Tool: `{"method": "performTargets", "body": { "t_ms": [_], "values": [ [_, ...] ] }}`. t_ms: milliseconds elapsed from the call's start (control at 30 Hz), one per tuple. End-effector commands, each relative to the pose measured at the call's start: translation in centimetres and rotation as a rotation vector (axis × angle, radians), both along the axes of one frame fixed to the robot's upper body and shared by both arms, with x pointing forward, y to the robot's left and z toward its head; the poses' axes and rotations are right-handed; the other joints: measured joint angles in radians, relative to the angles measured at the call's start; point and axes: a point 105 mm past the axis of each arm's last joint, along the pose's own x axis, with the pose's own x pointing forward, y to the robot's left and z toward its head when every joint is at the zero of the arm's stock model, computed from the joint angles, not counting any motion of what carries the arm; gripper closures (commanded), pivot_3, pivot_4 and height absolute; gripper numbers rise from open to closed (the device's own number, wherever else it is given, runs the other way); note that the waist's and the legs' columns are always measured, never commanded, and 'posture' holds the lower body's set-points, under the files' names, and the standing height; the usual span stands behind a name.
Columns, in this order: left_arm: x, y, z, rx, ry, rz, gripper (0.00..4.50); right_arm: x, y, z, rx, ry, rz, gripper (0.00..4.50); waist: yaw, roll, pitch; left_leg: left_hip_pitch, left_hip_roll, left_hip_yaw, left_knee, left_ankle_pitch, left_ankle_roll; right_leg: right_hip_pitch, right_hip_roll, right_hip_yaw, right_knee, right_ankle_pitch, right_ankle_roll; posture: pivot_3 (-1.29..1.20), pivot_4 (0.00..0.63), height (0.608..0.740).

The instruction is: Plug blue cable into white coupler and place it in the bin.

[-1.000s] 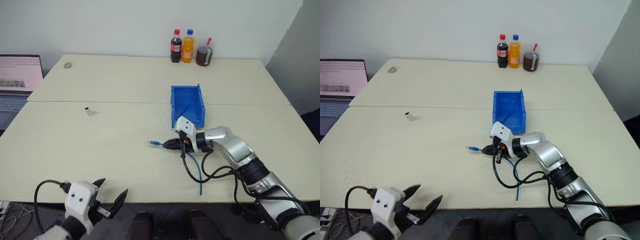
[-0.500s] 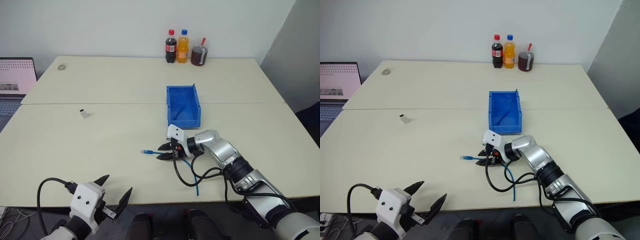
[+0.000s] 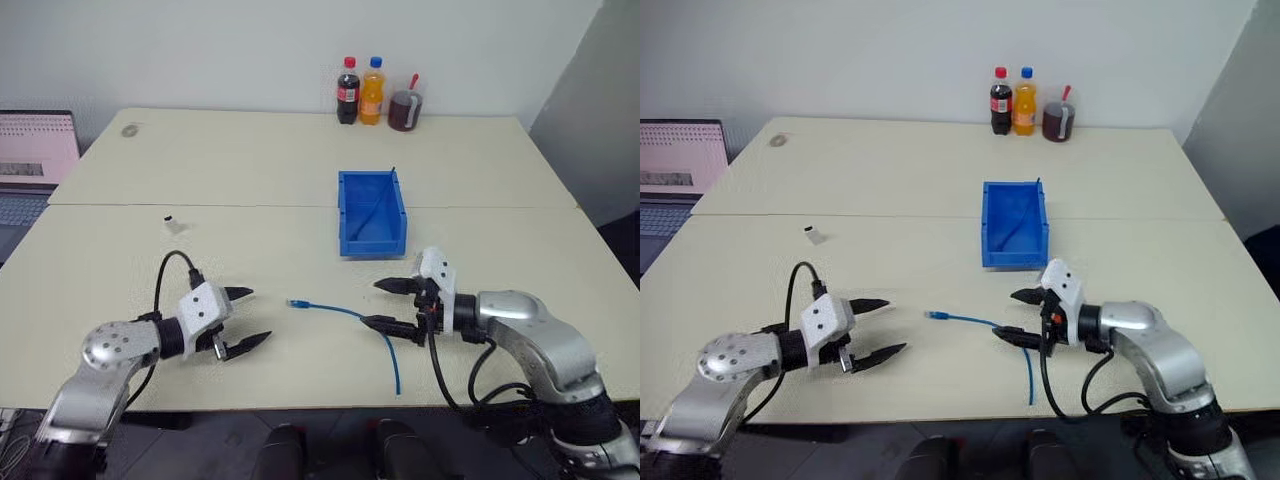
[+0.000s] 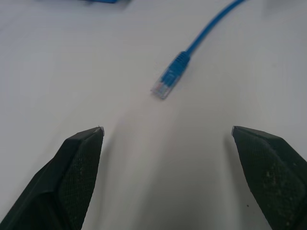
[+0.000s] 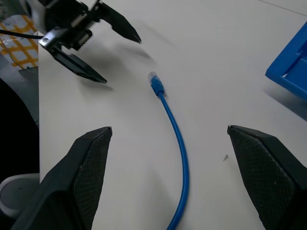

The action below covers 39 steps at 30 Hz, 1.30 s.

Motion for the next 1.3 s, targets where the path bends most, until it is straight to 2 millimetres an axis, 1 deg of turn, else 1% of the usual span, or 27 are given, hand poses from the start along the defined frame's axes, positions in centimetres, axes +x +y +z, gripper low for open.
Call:
{"method": "performTargets", "body": {
  "t_ms": [33,100,267,467,533,567,633,733,867,1000,1167,1200,1300],
  "values": [
    [1.8,-0.5,-0.5,0.030,0.020,-0.110,0.00,-0.8,-0.7,0.7,-0.018,-0.046,-0.013,0.39,-0.002,-0.001,0.000,0.000,0.000,0.000,0.000,0.000,0.000,0.000,0.000,-0.001,0.000,0.000,0.000,0.00,0.150,0.740],
    [2.7,-1.2,-0.6,0.040,0.048,-0.174,0.00,-0.7,-1.2,0.7,-0.023,-0.046,-0.054,0.39,-0.003,-0.001,0.000,0.000,0.000,0.000,0.000,0.000,0.000,0.000,0.000,0.000,0.000,0.000,0.000,0.00,0.150,0.740],
    [4.1,-2.6,-1.1,0.083,0.080,-0.289,0.00,-0.7,-2.2,0.9,-0.018,-0.043,-0.131,0.39,0.006,-0.002,-0.001,0.000,0.000,-0.001,0.003,0.000,0.000,0.001,0.001,-0.001,0.001,0.001,0.001,0.00,0.150,0.740],
    [4.8,-2.8,-2.0,0.151,0.095,-0.364,0.00,-0.3,-3.2,0.3,-0.060,-0.060,-0.213,0.39,0.006,-0.001,-0.003,0.000,-0.001,-0.001,0.003,0.000,0.000,0.002,0.000,0.000,0.000,0.001,0.002,0.00,0.150,0.740],
    [4.8,-2.7,-2.2,0.154,0.116,-0.371,0.40,-0.3,-3.4,0.3,-0.059,-0.061,-0.231,0.35,0.006,0.000,-0.005,0.000,-0.001,-0.001,0.004,0.000,0.000,0.003,0.000,0.000,0.001,0.001,0.002,0.00,0.150,0.740],
    [4.8,-2.6,-2.3,0.159,0.121,-0.373,0.50,-0.3,-3.4,0.4,-0.055,-0.059,-0.240,0.35,0.006,0.001,-0.006,0.000,-0.001,-0.001,0.003,0.000,0.000,0.003,0.001,0.000,0.001,0.001,0.002,0.00,0.150,0.740],
    [4.9,-2.4,-2.5,0.157,0.142,-0.368,0.97,-0.4,-3.6,0.4,-0.050,-0.056,-0.253,0.35,0.006,0.003,-0.007,0.001,-0.001,-0.001,0.004,0.000,0.000,0.003,0.001,0.000,0.001,0.001,0.002,0.00,0.150,0.740],
    [4.8,-2.1,-2.6,0.153,0.165,-0.360,1.43,-0.6,-3.8,0.3,-0.058,-0.055,-0.260,0.35,0.004,0.006,-0.010,0.001,-0.001,-0.002,0.004,0.000,0.001,0.003,0.001,0.000,0.001,0.002,0.003,0.00,0.150,0.740],
    [4.6,-1.5,-2.9,0.163,0.177,-0.357,2.23,-0.4,-3.9,0.4,-0.054,-0.050,-0.275,0.35,0.002,0.007,-0.012,0.002,0.000,-0.002,0.004,0.000,0.001,0.004,0.002,0.000,0.001,0.002,0.003,0.00,0.150,0.740],
    [4.0,-1.0,-3.5,0.165,0.193,-0.351,3.06,-0.2,-3.6,0.6,-0.066,-0.073,-0.258,0.35,0.001,0.009,-0.015,0.002,0.000,-0.002,0.004,0.000,0.001,0.004,0.002,0.000,0.001,0.002,0.003,0.00,0.150,0.740],
    [3.8,-1.2,-3.6,0.145,0.211,-0.345,4.10,0.1,-3.2,0.8,-0.054,-0.073,-0.249,0.35,0.001,0.012,-0.017,0.004,0.000,-0.002,0.004,0.000,0.001,0.006,0.002,0.000,0.001,0.001,0.003,0.00,0.150,0.740],
    [3.7,-1.2,-3.7,0.144,0.214,-0.344,4.24,0.1,-3.1,0.8,-0.054,-0.073,-0.247,0.35,0.001,0.012,-0.017,0.004,0.000,-0.002,0.004,0.000,0.001,0.006,0.002,0.000,0.001,0.001,0.003,0.00,0.150,0.740],
    [3.7,-1.3,-3.6,0.122,0.223,-0.319,4.28,0.3,-3.0,1.0,-0.052,-0.076,-0.239,0.35,-0.001,0.012,-0.017,0.007,0.000,-0.002,0.003,0.000,0.001,0.009,0.002,0.000,0.000,0.001,0.002,0.00,0.150,0.740]
  ]
}}
